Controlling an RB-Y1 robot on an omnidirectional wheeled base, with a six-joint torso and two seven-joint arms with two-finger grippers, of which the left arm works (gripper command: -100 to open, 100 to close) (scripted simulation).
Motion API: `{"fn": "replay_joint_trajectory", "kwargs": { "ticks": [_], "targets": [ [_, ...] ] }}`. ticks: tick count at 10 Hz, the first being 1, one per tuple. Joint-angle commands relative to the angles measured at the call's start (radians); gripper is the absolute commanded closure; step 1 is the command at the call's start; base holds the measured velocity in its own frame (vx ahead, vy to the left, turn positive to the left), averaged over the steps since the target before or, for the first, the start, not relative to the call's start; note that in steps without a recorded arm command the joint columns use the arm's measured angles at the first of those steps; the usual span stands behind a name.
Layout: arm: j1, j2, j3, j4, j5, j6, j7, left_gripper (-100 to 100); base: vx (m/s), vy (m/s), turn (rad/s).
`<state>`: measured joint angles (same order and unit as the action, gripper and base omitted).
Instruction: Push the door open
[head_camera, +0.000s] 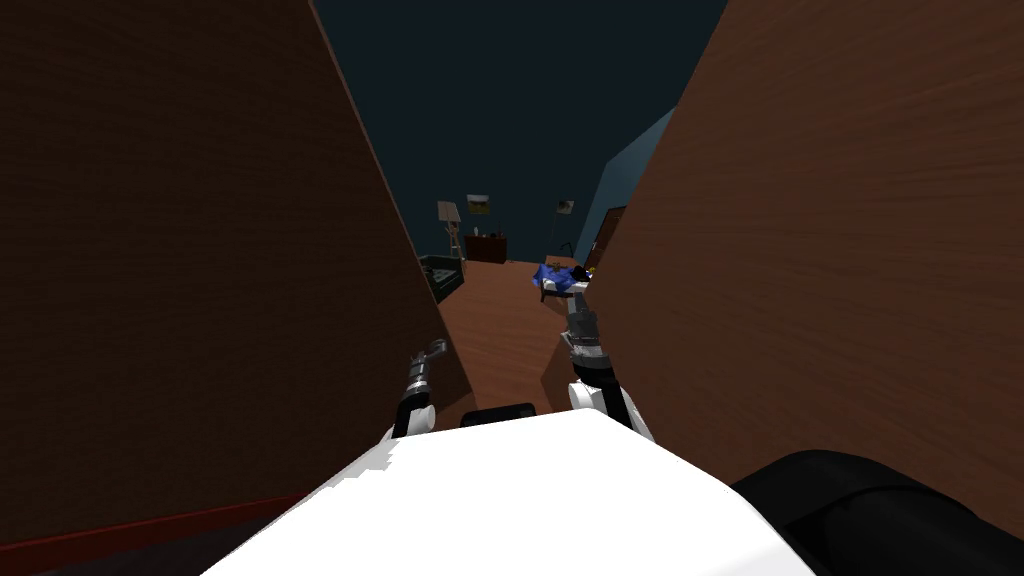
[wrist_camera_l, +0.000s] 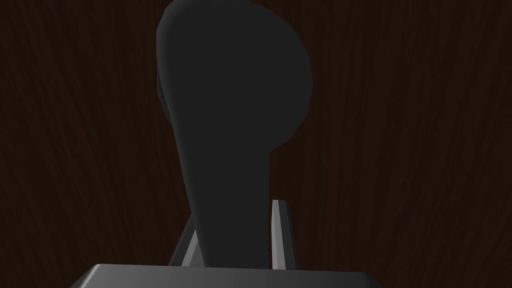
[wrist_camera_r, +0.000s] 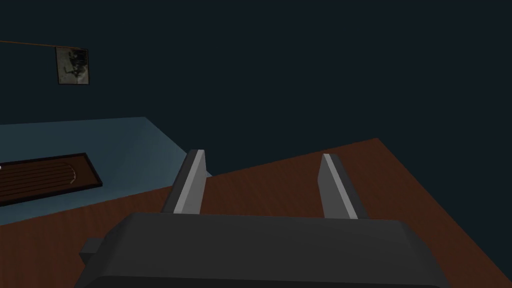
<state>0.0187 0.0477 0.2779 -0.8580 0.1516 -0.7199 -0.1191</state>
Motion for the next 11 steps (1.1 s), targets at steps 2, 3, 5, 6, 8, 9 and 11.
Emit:
{"fn": "replay_joint_trajectory", "kwargs": {
  "ticks": [2, 3, 5, 6, 8, 9, 11],
  "targets": [
    [-0.020, 0.023, 0.033, 0.031, 0.015, -0.030, -0.008, 100, 0.065, 0.018, 0.010],
    [-0.021, 0.024, 0.045, 0.031, 0.021, -0.031, -0.013, 100, 0.175, -0.013, 0.078],
    [-0.022, 0.024, 0.064, 0.031, 0.031, -0.032, -0.022, 100, 0.204, -0.012, 0.057],
    [-0.022, 0.024, 0.071, 0.031, 0.035, -0.032, -0.025, 100, 0.125, 0.012, 0.025],
    [-0.024, 0.020, 0.096, 0.032, 0.048, -0.034, -0.037, 100, 0.144, 0.008, 0.048],
    [-0.024, 0.020, 0.096, 0.032, 0.048, -0.034, -0.037, 100, 0.122, 0.006, 0.025],
    [-0.026, 0.009, 0.126, 0.032, 0.064, -0.036, -0.051, 100, 0.190, -0.022, 0.064]
  ]
}}
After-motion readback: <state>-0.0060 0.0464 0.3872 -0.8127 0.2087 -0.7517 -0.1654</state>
